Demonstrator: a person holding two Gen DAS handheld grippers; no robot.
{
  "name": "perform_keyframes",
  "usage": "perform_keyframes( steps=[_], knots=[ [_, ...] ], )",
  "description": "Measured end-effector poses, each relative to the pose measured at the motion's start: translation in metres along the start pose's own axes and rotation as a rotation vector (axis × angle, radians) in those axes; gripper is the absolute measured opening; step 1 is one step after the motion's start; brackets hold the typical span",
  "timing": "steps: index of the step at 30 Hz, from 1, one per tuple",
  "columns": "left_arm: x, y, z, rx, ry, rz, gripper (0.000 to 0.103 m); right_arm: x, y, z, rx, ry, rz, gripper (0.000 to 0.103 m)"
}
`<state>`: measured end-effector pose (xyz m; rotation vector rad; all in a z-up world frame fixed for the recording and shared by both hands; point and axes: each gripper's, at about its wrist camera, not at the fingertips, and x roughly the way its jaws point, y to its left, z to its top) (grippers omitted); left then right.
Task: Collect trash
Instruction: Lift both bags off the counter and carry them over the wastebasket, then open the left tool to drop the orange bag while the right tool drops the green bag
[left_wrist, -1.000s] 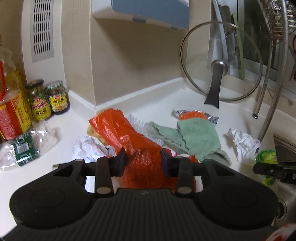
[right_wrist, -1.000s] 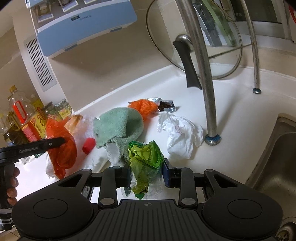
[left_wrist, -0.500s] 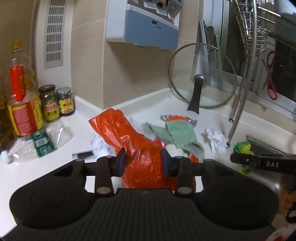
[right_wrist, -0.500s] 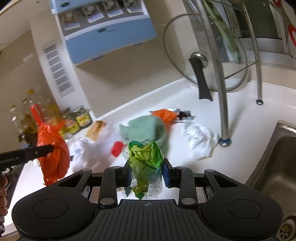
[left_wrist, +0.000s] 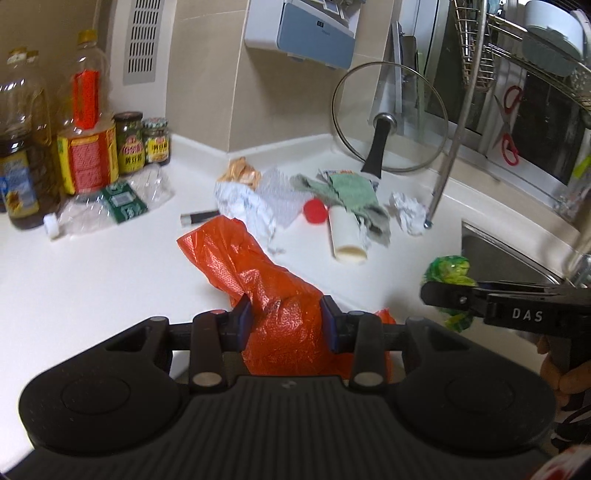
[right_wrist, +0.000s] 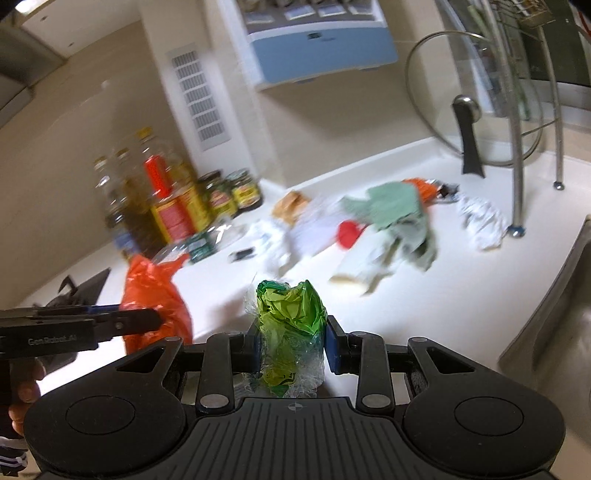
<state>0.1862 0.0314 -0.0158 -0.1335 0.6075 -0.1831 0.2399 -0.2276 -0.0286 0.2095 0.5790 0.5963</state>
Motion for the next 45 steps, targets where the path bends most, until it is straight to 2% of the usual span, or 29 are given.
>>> perform_keyframes(
  steps=[9, 15, 23, 30, 36, 45],
  knots=[
    [-0.027, 0.019, -0.046, -0.018, 0.056, -0.028, 0.034, -0.003, 0.04, -0.046, -0.009, 0.072, 0.031, 0.032],
    [-0.022, 0.026, -0.086, -0.034, 0.141, -0.04, 0.034, 0.01, 0.046, -0.078, 0.002, 0.143, 0.031, 0.033],
    [0.014, 0.025, -0.142, 0.018, 0.259, -0.038, 0.035, 0.048, 0.035, -0.129, 0.018, 0.26, 0.015, 0.033],
    [0.055, 0.037, -0.171, 0.052, 0.348, -0.046, 0.035, 0.083, 0.02, -0.162, 0.015, 0.321, -0.007, 0.033],
    [0.086, 0.044, -0.183, 0.056, 0.381, -0.054, 0.035, 0.106, 0.011, -0.176, 0.01, 0.349, -0.013, 0.033],
    [0.129, 0.049, -0.208, 0.14, 0.459, -0.049, 0.035, 0.136, -0.013, -0.188, 0.042, 0.393, -0.062, 0.032]
  ],
)
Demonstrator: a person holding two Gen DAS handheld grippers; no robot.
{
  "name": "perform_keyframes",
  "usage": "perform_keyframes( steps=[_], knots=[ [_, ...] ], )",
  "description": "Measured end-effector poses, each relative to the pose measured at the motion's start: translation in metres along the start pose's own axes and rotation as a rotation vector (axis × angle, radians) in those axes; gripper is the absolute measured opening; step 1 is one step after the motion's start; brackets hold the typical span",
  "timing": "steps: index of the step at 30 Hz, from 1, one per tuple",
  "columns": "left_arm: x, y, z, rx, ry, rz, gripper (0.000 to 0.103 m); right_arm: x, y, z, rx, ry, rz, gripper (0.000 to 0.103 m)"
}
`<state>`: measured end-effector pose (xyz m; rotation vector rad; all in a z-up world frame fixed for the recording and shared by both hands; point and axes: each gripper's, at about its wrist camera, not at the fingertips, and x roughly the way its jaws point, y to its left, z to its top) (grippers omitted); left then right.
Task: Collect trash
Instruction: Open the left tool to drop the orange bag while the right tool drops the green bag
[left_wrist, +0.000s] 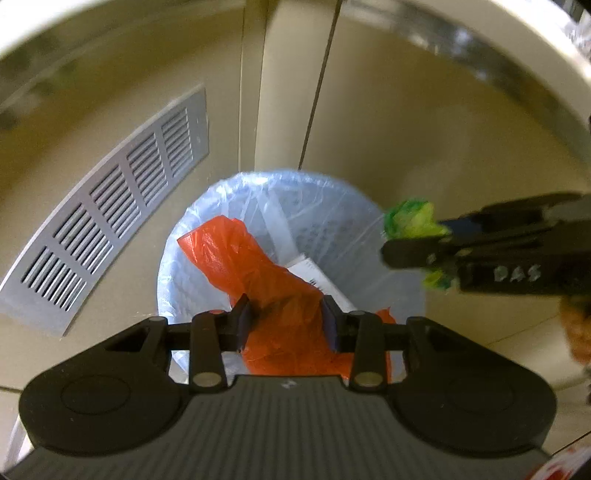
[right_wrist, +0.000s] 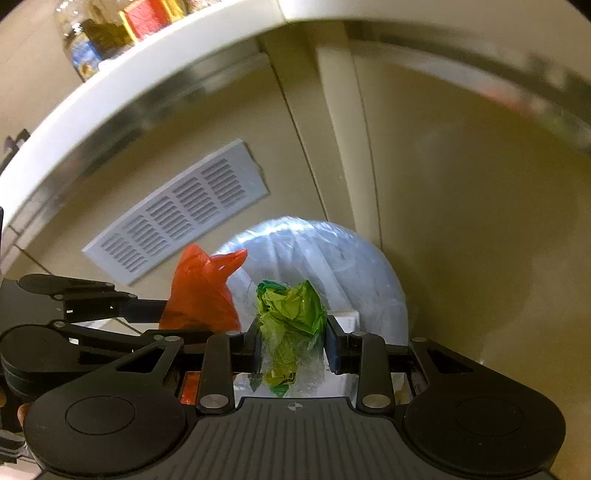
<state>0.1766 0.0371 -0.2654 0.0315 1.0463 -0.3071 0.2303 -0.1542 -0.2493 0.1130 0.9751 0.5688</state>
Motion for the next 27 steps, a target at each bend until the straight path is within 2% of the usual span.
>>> perform_keyframes(
  steps=[9, 11, 13, 16, 17, 27],
  knots=[
    [0.037, 0.003, 0.001, 0.055, 0.052, 0.018, 0.042, 0.009, -0.007, -0.001, 0.011, 0.027, -0.01, 0.032],
    [0.04, 0.002, 0.002, 0.06, 0.044, 0.038, 0.048, 0.009, -0.007, -0.001, 0.014, 0.031, -0.012, 0.032],
    [0.041, 0.002, 0.003, 0.063, 0.039, 0.037, 0.049, 0.01, -0.007, 0.0, 0.017, 0.031, -0.011, 0.032],
    [0.044, 0.0, 0.004, 0.071, 0.041, 0.048, 0.064, 0.011, -0.008, 0.0, 0.022, 0.03, -0.009, 0.033],
    [0.043, -0.001, 0.004, 0.076, 0.039, 0.049, 0.065, 0.01, -0.008, 0.0, 0.023, 0.03, -0.009, 0.032],
    [0.027, 0.003, 0.002, 0.044, 0.017, 0.034, 0.062, 0.013, -0.011, 0.0, 0.026, 0.031, 0.006, 0.032]
  ],
)
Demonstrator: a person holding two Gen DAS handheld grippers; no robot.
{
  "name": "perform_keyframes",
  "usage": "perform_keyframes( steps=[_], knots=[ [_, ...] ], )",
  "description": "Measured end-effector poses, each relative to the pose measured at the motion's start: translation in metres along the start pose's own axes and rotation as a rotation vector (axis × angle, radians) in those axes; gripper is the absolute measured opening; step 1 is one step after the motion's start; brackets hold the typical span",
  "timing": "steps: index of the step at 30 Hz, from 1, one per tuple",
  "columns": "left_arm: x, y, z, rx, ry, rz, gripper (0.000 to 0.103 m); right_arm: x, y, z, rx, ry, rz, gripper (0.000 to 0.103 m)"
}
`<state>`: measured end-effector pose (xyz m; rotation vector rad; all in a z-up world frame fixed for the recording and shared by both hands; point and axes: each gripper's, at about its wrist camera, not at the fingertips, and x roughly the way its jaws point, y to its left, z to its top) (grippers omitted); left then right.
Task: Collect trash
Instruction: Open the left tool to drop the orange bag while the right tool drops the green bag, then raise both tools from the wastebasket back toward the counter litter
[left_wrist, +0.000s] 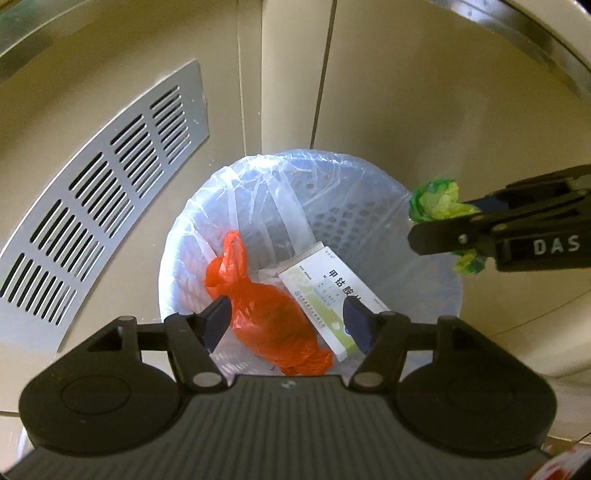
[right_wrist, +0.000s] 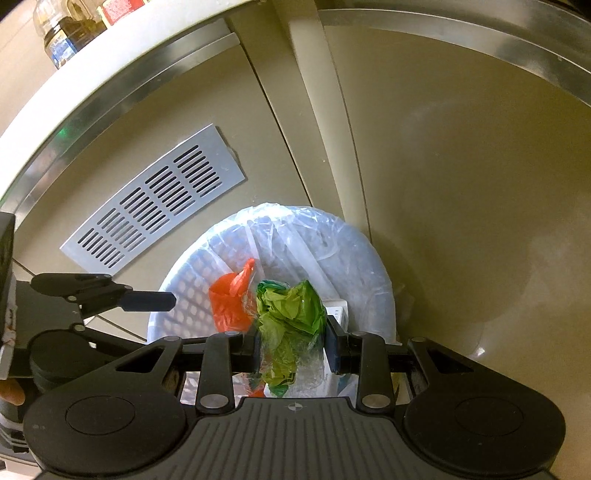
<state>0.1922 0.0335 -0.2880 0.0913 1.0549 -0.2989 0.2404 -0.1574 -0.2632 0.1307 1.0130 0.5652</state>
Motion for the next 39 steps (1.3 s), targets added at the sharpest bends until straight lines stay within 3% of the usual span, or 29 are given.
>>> perform_keyframes(
  steps=[9, 10, 11, 13, 27, 39],
  knots=[
    [-0.016, 0.01, -0.002, -0.056, -0.023, -0.002, 0.059, 0.007, 0.009, 0.005, -0.007, -0.02, 0.038, 0.033],
    [-0.017, 0.012, -0.002, -0.063, -0.025, -0.002, 0.059, 0.008, 0.011, 0.007, -0.004, -0.021, 0.042, 0.04],
    [-0.018, 0.014, -0.003, -0.07, -0.026, -0.002, 0.059, 0.009, 0.013, 0.008, 0.001, -0.024, 0.039, 0.056],
    [-0.02, 0.016, -0.004, -0.078, -0.027, 0.003, 0.059, 0.007, 0.017, 0.01, 0.0, -0.052, 0.021, 0.068],
    [-0.048, 0.02, -0.007, -0.145, -0.056, 0.009, 0.059, -0.014, 0.019, 0.003, -0.01, -0.025, 0.01, 0.068],
    [-0.104, 0.011, -0.005, -0.252, -0.105, -0.001, 0.059, -0.067, 0.03, -0.005, 0.009, -0.054, 0.015, 0.068]
  ],
)
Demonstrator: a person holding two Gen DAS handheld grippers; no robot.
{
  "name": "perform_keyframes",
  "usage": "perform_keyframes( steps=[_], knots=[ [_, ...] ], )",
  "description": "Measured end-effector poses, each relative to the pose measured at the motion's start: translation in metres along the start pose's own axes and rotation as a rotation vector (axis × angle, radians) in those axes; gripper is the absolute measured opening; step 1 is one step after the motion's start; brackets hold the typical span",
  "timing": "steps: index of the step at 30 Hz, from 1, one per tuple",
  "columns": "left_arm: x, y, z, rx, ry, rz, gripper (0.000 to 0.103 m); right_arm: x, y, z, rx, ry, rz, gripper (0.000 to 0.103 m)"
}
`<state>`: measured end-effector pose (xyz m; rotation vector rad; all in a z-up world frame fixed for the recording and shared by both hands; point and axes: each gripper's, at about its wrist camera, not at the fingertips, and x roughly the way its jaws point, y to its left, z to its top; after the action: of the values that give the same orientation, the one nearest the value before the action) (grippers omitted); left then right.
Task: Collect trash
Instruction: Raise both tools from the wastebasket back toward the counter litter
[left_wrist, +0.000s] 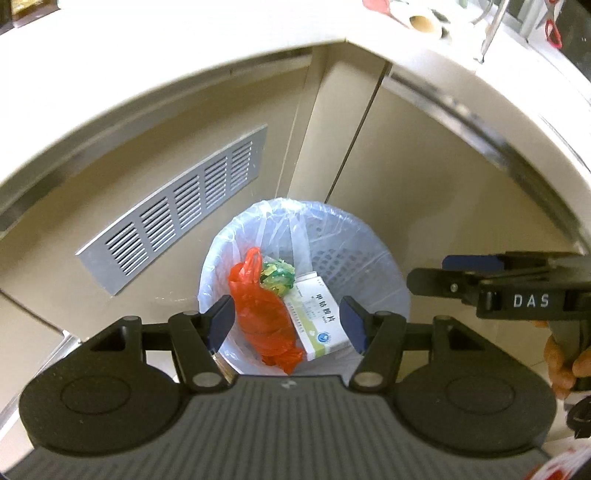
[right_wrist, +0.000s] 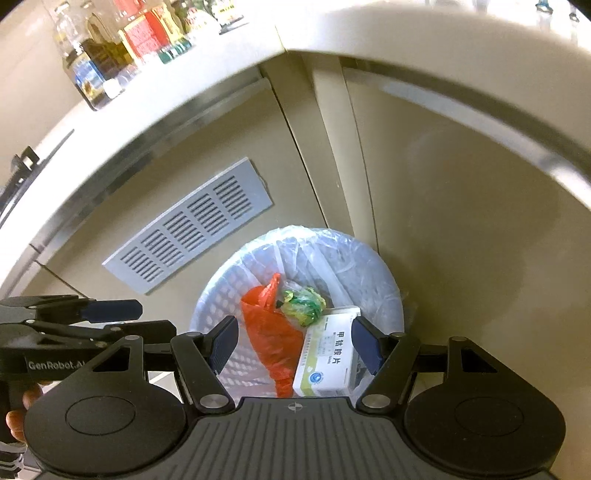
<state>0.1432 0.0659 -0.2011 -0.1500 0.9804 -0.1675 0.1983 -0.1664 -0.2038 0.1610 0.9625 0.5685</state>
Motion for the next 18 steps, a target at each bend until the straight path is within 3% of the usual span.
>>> perform_keyframes(
  steps=[18],
  knots=[
    [-0.11, -0.021, 0.02, -0.001, -0.18, -0.022, 0.059, -0.1, 0.035, 0.016, -0.017, -0.179, -0.023, 0.068]
  ],
)
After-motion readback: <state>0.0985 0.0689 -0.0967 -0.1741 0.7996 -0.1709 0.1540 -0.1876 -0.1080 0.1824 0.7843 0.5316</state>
